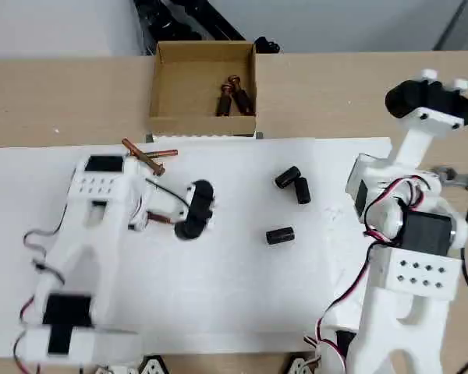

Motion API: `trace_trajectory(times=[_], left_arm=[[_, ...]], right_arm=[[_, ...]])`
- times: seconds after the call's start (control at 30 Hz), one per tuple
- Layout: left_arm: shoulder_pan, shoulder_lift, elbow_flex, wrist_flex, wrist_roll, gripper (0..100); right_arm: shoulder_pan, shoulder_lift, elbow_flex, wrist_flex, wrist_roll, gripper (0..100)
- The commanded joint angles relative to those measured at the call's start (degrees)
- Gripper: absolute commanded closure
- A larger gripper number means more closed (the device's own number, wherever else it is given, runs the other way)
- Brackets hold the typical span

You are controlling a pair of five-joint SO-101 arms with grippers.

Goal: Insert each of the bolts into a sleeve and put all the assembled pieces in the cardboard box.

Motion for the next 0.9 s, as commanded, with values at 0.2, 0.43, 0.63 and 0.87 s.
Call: trace_trajectory(times=[0.2, 0.43, 0.63, 0.87], left_arm=[[-0.09, 15.47, -20.7, -3.87, -0.7, 99], [1.49, 17.32, -22.73, -0.44, -0.7, 99], [1.76, 17.05, -22.9, 2.37, 1.49, 94], [1.76, 16.97, -23.43, 2.46, 6.24, 81]], right_arm=[[0.66, -1.19, -0.35, -0.92, 0.26, 99.1], [0.48, -1.1, -0.35, -0.92, 0.26, 99.1], [0.4, -1.19, -0.35, -0.57, 0.26, 99.1], [0.4, -1.19, -0.35, -0.57, 0.26, 99.1]])
